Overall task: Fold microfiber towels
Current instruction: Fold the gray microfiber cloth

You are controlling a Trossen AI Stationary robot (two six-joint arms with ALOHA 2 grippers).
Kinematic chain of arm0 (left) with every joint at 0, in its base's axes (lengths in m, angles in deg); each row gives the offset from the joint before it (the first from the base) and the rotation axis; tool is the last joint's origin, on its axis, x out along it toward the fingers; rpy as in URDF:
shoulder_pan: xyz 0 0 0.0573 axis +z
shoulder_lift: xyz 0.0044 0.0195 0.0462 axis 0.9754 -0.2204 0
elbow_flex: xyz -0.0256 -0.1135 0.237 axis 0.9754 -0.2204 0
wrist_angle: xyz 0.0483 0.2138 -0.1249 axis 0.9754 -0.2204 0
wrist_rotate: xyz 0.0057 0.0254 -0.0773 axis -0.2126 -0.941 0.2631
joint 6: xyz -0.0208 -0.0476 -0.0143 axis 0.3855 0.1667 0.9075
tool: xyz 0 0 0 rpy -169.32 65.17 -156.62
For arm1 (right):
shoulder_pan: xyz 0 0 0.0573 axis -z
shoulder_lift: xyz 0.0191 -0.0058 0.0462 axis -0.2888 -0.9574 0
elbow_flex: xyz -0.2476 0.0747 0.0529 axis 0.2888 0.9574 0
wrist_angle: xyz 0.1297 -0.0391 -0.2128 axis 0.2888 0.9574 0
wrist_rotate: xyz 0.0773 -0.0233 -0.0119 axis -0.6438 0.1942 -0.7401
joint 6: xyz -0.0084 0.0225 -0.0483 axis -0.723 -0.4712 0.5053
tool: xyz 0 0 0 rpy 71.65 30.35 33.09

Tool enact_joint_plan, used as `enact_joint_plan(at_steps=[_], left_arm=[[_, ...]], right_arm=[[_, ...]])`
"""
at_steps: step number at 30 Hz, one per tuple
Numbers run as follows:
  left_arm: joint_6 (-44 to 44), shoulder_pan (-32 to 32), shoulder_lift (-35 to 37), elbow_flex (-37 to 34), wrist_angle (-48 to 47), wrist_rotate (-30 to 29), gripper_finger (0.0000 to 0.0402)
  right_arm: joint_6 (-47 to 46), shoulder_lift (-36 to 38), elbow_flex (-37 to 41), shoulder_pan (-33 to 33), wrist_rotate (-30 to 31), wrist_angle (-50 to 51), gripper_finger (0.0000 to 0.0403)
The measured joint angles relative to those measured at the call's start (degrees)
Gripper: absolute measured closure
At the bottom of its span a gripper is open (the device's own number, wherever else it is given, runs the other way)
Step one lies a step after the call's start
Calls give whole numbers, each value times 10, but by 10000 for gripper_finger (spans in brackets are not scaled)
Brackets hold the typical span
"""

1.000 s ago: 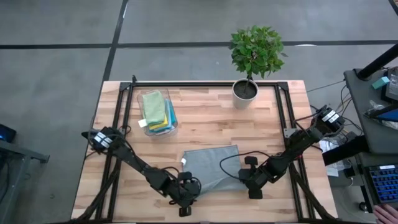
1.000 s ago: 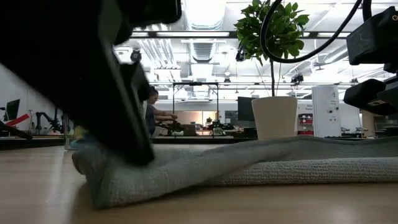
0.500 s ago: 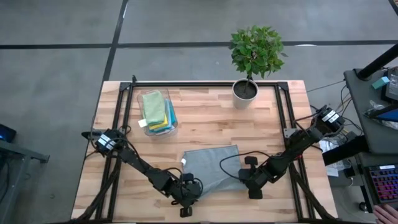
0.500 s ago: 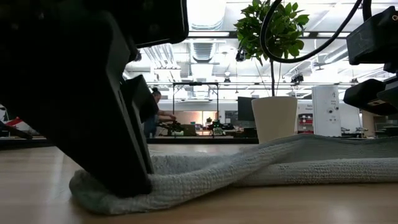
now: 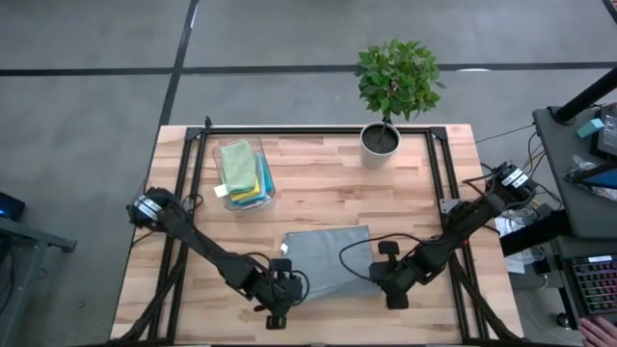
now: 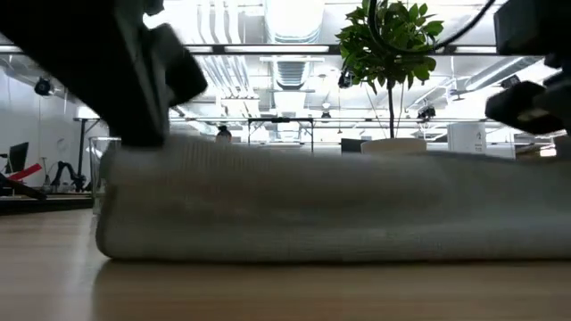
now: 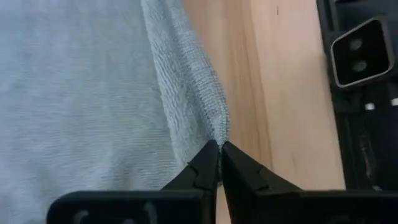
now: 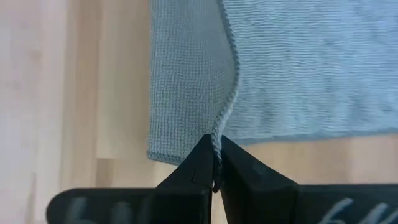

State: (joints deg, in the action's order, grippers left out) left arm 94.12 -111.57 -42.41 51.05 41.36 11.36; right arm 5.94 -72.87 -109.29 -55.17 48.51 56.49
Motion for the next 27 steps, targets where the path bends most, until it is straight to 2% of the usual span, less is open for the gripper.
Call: enact_joint_plan(at_steps=[9, 13, 18, 27], left_arm=[[3, 24, 62, -6, -123, -87, 401], [2, 49, 63, -9, -159, -116, 401], [-6, 87, 62, -29, -165, -117, 401], [-12, 138, 58, -69, -161, -128, 401]], right_arm=[[36, 0, -68, 23, 83, 159, 394], [71, 0, -69, 50, 94, 166, 394], [105, 0, -68, 92, 127, 181, 394], [157, -9, -68, 157, 130, 184, 394]])
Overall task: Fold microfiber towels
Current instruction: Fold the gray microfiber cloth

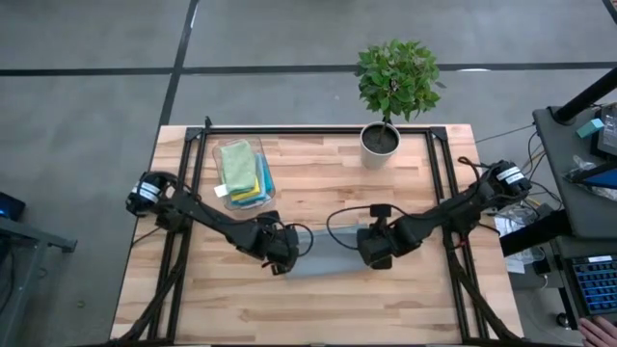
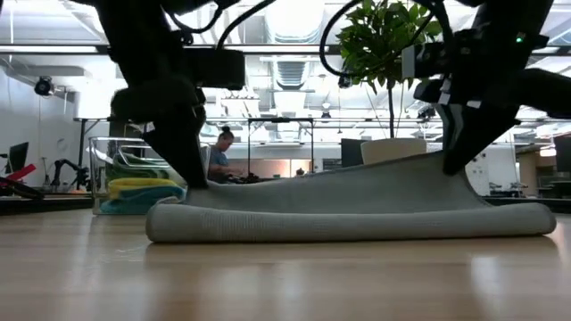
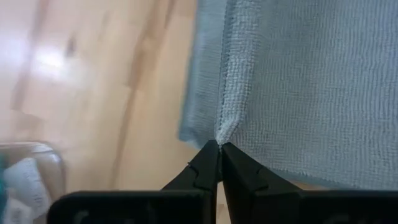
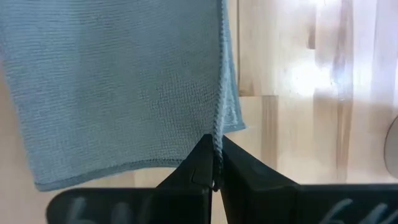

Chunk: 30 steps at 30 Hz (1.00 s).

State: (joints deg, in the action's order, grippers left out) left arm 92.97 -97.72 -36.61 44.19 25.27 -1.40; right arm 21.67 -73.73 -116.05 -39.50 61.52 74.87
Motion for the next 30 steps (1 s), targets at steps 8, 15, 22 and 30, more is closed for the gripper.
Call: enact_joint_plan(at_steps=[8, 15, 22, 30], left_arm=[[0, 14, 0, -20, 5, -22, 402], [-1, 17, 0, -26, 18, -48, 402], [0, 18, 0, -27, 18, -67, 393], [0, 21, 0, -27, 13, -77, 315]], right_arm=[[7, -1, 7, 25, 10, -4, 394], [18, -1, 11, 38, 10, -18, 394], [17, -1, 14, 46, 28, -29, 394], [12, -1, 14, 50, 29, -29, 358]])
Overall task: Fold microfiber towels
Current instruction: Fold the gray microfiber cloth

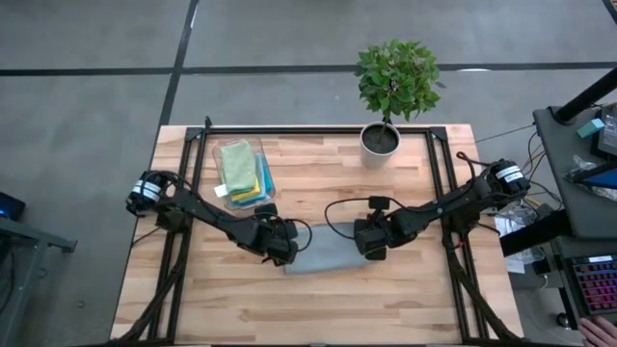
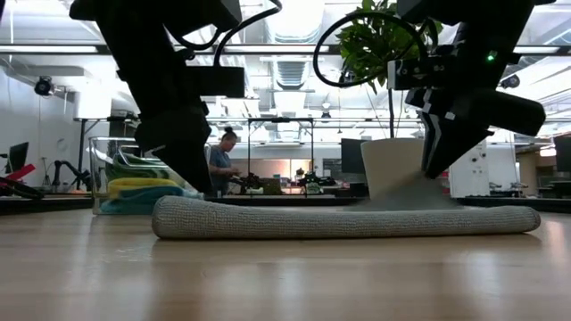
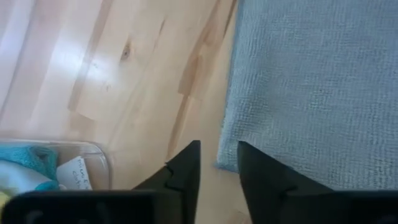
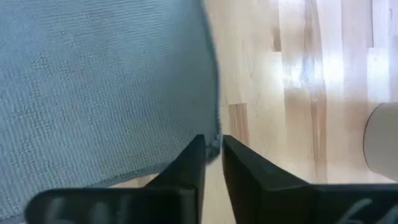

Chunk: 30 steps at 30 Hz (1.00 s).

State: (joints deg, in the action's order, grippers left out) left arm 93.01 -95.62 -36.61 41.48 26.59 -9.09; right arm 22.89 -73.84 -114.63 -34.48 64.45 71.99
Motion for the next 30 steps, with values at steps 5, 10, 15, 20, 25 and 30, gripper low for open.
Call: enact_joint_plan(at_steps=[5, 10, 15, 20, 25, 30], left_arm=[[-6, 1, 2, 4, -23, 0, 268], [-17, -1, 24, 17, -69, 18, 252], [-35, -19, 40, 11, 17, 41, 252], [-45, -38, 26, -8, 136, 48, 252], [-45, -45, -4, -25, 210, 48, 252], [-44, -47, -33, -27, 217, 49, 252]], right_arm=[[-6, 1, 0, 4, 26, 10, 313], [-36, 13, -3, 1, 25, 28, 299], [-140, 24, 7, -9, 23, 21, 308], [-251, 31, 23, -19, 16, 10, 293], [-312, 38, 44, -40, -1, -33, 250], [-372, 54, 76, -42, -39, -46, 196]])
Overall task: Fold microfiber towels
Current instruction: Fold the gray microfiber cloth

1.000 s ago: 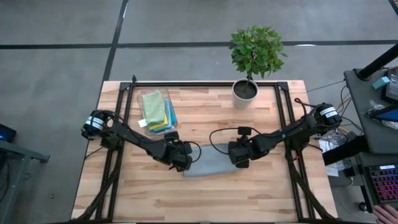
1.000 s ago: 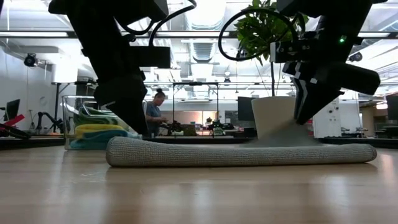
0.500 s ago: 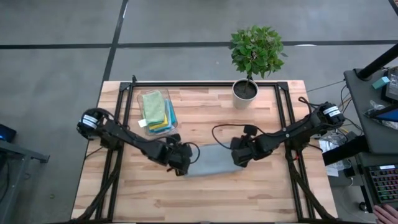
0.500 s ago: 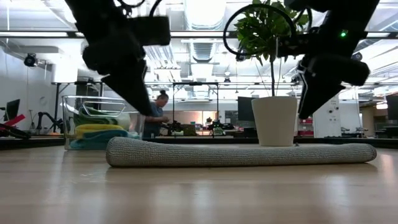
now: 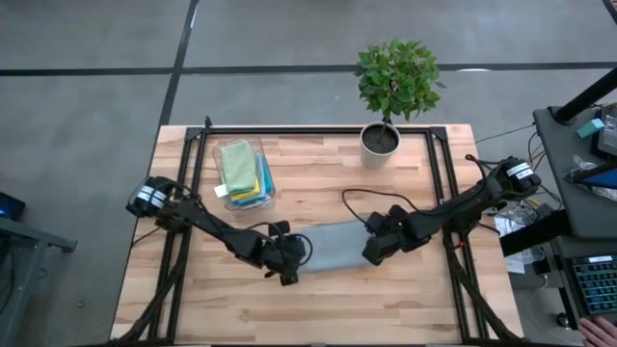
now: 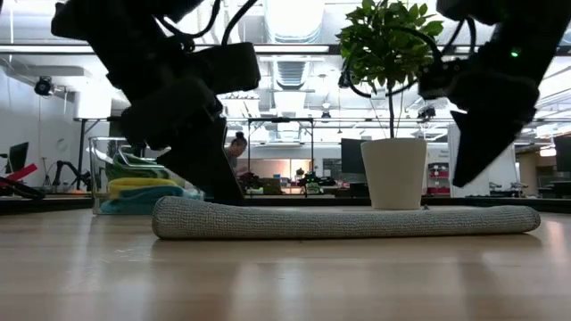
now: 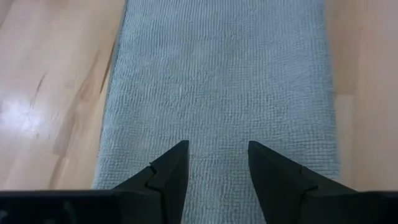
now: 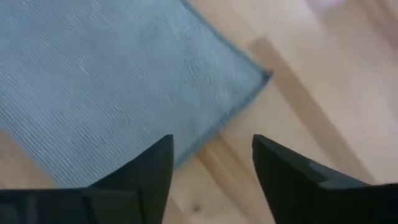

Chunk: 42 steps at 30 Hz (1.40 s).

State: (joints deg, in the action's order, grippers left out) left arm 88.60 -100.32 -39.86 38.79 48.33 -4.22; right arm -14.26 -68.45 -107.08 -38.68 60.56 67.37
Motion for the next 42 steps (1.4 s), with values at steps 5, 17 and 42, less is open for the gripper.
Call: enact_joint_plan(at_steps=[5, 17, 42], left_arm=[[4, 0, -12, -3, 1, 0, 252], [15, 0, -13, -7, 2, 0, 252], [14, 0, -13, -7, 18, -3, 252]], right_arm=[[-47, 28, 47, 0, -37, -28, 145], [-123, 73, 203, 22, -85, -299, 88], [-92, 30, 229, 28, -78, -474, 221]])
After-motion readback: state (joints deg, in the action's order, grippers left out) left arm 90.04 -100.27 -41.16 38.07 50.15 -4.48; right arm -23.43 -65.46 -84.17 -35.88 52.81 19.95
